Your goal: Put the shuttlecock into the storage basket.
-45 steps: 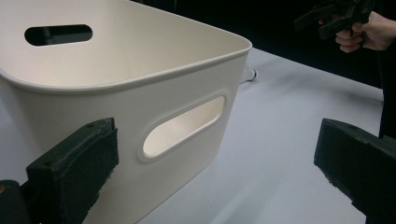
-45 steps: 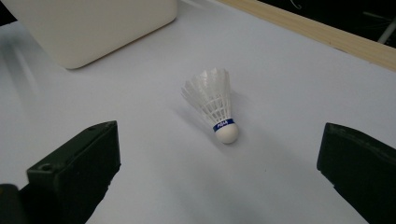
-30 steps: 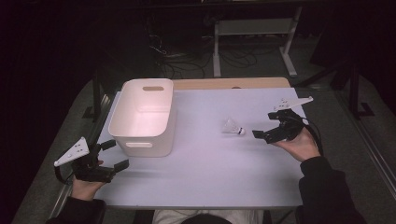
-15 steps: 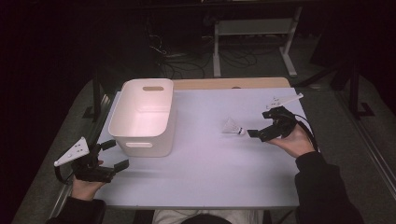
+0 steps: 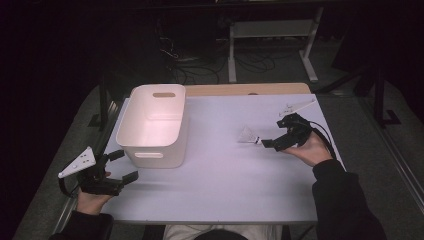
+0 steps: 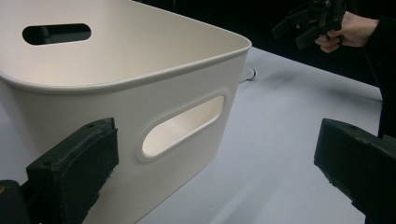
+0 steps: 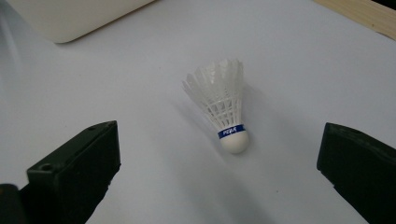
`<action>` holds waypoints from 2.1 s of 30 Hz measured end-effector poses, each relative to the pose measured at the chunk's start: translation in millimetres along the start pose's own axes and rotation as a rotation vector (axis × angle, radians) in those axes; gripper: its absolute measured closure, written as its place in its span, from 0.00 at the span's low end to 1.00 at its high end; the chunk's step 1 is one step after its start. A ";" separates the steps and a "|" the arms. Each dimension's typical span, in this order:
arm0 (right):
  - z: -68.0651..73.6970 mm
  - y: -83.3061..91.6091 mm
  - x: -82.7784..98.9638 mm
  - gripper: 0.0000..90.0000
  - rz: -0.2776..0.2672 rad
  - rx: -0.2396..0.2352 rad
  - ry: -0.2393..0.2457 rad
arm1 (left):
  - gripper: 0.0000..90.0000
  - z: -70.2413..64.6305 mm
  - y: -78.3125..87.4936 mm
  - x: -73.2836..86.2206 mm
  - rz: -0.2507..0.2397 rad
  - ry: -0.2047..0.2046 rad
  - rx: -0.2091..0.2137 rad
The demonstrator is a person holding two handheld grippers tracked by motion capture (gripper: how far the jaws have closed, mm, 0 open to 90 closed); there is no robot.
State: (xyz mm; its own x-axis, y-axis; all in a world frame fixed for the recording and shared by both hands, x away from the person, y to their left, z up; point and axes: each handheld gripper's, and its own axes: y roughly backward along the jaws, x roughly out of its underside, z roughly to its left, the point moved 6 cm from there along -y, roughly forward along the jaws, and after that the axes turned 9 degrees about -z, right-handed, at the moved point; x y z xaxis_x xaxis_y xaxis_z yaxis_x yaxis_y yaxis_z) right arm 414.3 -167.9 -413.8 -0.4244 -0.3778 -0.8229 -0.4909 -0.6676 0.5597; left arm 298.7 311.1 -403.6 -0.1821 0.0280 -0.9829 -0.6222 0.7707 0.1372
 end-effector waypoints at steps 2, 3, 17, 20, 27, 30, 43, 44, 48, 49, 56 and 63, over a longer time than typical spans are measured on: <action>-0.1 -1.2 -1.5 0.00 0.004 -0.003 0.006 | 0.00 0.0 0.0 0.0 0.000 0.000 0.000; 0.1 -1.8 -2.4 0.00 0.007 -0.004 0.005 | 0.00 0.0 0.1 0.0 0.000 0.000 0.000; -4.3 -6.3 -14.3 0.00 0.031 -0.014 0.017 | 0.00 -0.4 -0.4 0.2 0.001 0.002 0.005; -5.6 -8.3 -15.4 0.00 0.035 -0.020 0.019 | 0.00 -0.4 -0.5 0.2 0.001 0.002 0.005; -9.5 -12.5 -16.6 0.00 0.051 -0.029 0.022 | 0.00 -0.4 -0.6 0.3 0.001 0.002 0.006; -11.1 -14.2 -18.1 0.00 0.058 -0.032 0.019 | 0.00 -0.5 -0.6 0.3 0.002 0.003 0.007; -16.4 -22.1 -19.6 0.00 0.090 -0.042 0.025 | 0.00 -0.6 -0.8 0.6 0.003 0.004 0.008; -16.7 -23.0 -20.0 0.00 0.092 -0.043 0.025 | 0.00 -0.5 -0.8 0.6 0.004 0.004 0.008; -17.4 -28.2 -20.6 0.00 0.103 -0.049 0.028 | 0.00 -0.5 -0.8 0.7 0.004 0.004 0.008; -17.7 -29.8 -20.5 0.00 0.106 -0.052 0.030 | 0.00 -0.5 -0.8 0.6 0.004 0.004 0.008; -21.4 -38.0 -17.1 0.00 0.116 -0.061 0.033 | 0.00 -0.4 -0.6 0.9 0.006 0.003 0.008; -28.1 -43.1 -11.7 0.00 0.127 -0.064 0.035 | 0.00 -0.2 -0.5 1.0 0.008 0.002 0.007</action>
State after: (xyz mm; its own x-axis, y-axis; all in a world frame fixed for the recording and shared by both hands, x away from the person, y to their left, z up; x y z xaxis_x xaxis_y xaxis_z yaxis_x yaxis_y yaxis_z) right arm 461.7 -152.7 -431.1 -0.4531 -0.4832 -0.7492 -0.3852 -0.6517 0.6533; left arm 298.7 310.6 -404.6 -0.1886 0.0326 -0.9815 -0.6158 0.7746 0.1441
